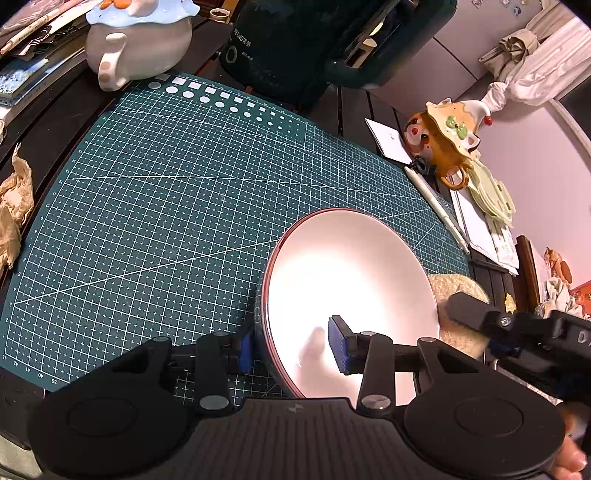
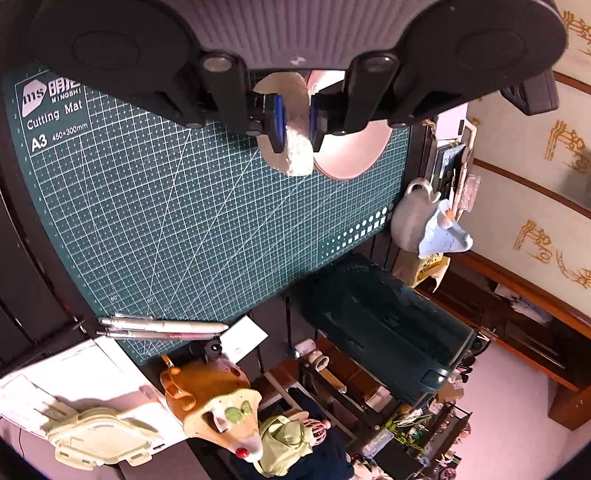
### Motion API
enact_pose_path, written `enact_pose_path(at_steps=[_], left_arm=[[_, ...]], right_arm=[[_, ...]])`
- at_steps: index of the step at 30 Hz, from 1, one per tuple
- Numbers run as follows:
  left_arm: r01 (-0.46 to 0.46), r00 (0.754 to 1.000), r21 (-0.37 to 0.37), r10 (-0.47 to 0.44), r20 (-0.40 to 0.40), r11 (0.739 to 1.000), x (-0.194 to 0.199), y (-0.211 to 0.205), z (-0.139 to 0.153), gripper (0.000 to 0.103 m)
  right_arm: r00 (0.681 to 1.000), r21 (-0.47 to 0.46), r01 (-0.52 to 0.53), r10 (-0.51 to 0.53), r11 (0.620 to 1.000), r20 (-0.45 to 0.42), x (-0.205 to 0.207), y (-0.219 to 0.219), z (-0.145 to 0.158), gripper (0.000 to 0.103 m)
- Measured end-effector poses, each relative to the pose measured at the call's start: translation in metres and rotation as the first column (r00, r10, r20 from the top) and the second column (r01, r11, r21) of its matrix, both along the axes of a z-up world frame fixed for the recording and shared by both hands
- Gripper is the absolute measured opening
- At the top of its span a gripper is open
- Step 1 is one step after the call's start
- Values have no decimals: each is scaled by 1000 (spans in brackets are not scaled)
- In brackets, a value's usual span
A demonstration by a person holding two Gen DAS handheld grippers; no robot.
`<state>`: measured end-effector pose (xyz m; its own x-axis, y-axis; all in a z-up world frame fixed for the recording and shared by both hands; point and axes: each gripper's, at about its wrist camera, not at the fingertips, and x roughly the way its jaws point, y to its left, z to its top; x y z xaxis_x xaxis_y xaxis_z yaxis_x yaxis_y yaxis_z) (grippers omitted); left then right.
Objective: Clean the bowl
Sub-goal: 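Hold the bowl with the left tool while the right tool rubs the sponge on its outer side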
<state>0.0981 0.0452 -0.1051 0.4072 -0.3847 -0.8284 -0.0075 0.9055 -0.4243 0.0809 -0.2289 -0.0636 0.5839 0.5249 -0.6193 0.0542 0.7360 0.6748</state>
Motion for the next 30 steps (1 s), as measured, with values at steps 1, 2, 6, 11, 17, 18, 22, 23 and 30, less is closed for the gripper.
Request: enact_pose_path(at_steps=[1, 2, 6, 11, 17, 18, 22, 23, 30], left_arm=[[1, 1000, 1, -1, 0, 1000, 0, 0, 0, 39], [2, 1000, 3, -2, 1, 1000, 0, -1, 0, 40], [4, 1000, 6, -4, 2, 1000, 0, -1, 0, 39], [3, 1000, 5, -3, 2, 1000, 0, 0, 1, 39], [4, 1000, 7, -4, 2, 1000, 0, -1, 2, 39], [4, 1000, 7, -4, 2, 1000, 0, -1, 2, 40], [5, 1000, 4, -5, 1, 1000, 2, 1, 2, 39], [5, 1000, 4, -5, 1, 1000, 2, 1, 2, 39], [5, 1000, 4, -5, 2, 1000, 0, 2, 1, 40]], right_arm=[[1000, 10, 5, -5, 1000, 20, -2, -2, 4, 12], [999, 21, 10, -11, 1000, 40, -4, -4, 9, 12], [1000, 7, 3, -3, 1000, 18, -2, 0, 1, 12], [1000, 9, 4, -4, 1000, 4, -1, -1, -1, 12], [999, 29, 8, -9, 1000, 34, -3, -5, 7, 12], [1000, 23, 3, -3, 1000, 25, -2, -3, 3, 12], [1000, -4, -4, 4, 1000, -19, 1, 1, -6, 12], [1000, 14, 5, -4, 1000, -3, -1, -3, -1, 12], [1000, 14, 1, -2, 1000, 14, -2, -2, 1, 12]])
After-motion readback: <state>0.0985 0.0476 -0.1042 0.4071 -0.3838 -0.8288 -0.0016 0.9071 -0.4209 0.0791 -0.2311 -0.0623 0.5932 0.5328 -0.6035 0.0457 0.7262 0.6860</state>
